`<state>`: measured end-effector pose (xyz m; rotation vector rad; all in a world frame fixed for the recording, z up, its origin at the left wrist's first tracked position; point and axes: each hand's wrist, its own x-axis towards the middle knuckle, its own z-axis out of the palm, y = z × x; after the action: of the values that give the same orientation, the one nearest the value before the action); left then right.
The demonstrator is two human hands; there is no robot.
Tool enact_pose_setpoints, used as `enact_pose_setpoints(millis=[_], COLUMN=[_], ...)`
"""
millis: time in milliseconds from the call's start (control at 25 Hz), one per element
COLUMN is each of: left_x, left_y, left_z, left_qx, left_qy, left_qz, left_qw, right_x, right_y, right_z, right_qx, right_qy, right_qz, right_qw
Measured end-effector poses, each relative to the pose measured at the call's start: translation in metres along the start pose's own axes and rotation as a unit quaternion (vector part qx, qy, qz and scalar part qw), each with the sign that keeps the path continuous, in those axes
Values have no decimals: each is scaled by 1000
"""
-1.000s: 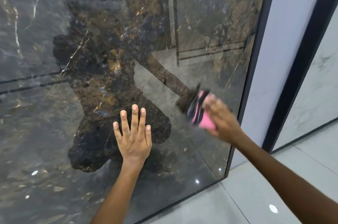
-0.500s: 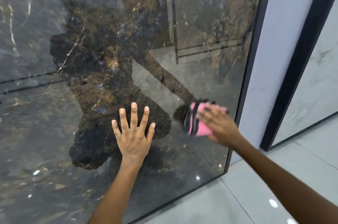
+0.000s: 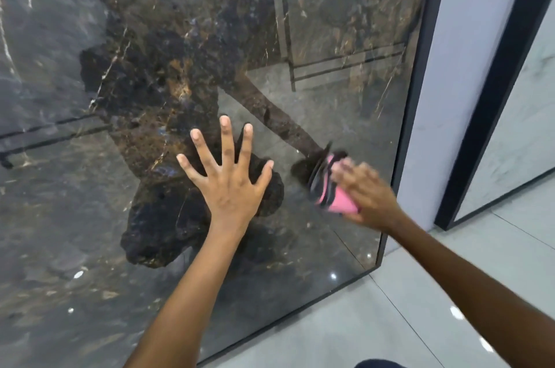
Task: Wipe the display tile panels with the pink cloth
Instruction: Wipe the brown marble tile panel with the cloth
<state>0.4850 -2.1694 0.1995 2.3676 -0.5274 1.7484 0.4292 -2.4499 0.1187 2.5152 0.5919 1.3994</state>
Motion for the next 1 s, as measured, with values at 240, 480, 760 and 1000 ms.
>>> enact_pose_setpoints(millis=[240, 480, 760, 1000], left_x=[-2, -5, -3, -2], left_y=[2, -2, 0, -2], left_z=[13, 10, 13, 10], left_qx=[13, 33, 50, 40], left_qy=[-6, -23, -16, -18], left_qz=[-10, 6, 6, 5], left_qw=[1000, 999, 999, 999], right_x=[108, -31, 71, -36], right_y=[-9, -60, 0, -62], right_z=[-12, 31, -5, 30], right_qx=[161, 20, 183, 23], right_qy=[255, -76, 221, -67], right_qz=[314, -174, 384, -114], right_qw=[900, 982, 878, 991])
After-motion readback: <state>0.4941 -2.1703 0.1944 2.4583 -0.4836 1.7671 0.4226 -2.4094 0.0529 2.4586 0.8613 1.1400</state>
